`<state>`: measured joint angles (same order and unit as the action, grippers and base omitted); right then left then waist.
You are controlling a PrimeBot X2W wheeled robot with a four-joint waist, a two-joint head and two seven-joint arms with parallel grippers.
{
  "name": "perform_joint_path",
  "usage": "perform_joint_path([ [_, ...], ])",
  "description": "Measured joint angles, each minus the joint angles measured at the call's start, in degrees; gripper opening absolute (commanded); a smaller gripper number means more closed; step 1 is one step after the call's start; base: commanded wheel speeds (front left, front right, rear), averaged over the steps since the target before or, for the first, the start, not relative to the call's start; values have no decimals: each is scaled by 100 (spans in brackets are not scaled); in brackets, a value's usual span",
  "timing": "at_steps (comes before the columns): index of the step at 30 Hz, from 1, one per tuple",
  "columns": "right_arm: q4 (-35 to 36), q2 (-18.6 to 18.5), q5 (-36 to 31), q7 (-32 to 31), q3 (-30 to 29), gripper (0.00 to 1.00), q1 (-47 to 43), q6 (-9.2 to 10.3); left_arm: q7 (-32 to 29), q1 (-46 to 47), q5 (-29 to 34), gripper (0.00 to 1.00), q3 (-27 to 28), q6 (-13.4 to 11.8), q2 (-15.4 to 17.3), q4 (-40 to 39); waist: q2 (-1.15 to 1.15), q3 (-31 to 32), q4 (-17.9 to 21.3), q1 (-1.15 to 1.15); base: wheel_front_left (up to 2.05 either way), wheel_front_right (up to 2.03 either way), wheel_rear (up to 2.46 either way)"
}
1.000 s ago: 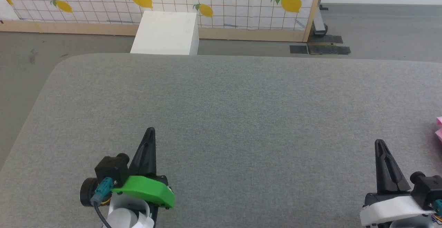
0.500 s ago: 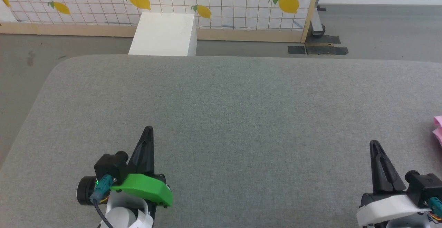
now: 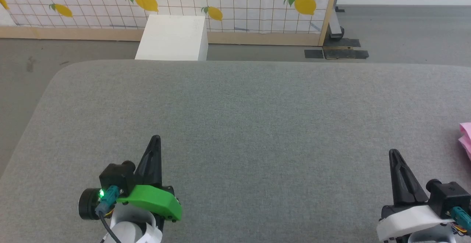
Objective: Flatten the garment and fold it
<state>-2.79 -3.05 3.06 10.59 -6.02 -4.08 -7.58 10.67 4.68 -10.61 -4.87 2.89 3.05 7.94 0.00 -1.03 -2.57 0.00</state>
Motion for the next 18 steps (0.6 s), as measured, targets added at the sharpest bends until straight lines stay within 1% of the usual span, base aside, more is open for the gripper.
perform_joint_path([
  [18, 43, 0, -53, -203, 119, 0, 62, 0, -211, -64, 207, 0, 87, -53, 0, -149, 0, 20, 51, 0, 0, 0, 0],
])
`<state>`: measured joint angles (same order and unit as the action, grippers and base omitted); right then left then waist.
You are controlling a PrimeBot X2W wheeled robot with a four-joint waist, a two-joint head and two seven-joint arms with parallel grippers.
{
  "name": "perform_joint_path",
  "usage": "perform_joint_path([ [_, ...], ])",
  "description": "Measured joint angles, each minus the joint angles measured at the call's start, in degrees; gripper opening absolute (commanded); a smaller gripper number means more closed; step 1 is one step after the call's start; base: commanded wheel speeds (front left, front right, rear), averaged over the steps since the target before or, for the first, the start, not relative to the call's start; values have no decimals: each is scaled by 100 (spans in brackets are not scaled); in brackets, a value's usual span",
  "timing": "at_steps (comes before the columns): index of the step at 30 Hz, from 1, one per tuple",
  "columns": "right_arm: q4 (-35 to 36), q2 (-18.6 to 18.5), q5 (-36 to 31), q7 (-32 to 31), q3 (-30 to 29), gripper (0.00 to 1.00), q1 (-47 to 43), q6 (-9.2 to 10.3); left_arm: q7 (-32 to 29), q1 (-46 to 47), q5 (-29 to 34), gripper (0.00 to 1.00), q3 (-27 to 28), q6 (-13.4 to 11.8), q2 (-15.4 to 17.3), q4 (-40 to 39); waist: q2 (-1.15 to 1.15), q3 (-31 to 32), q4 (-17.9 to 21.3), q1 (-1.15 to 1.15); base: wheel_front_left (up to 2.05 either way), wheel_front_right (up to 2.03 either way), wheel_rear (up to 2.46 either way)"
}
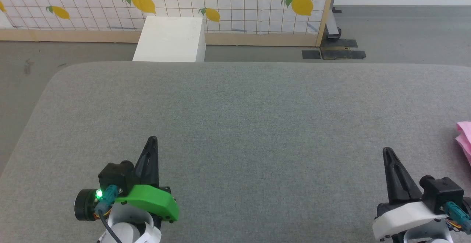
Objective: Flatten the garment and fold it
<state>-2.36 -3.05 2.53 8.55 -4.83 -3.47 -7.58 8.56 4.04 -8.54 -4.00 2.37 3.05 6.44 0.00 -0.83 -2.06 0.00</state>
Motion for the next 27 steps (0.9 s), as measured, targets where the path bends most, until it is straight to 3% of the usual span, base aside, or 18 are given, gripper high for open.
perform_joint_path([
  [27, 78, 1, -66, -309, 171, 0, 114, 0, -303, -125, 308, 0, 142, -90, 0, -229, 0, 31, 76, 0, 0, 0, 0],
])
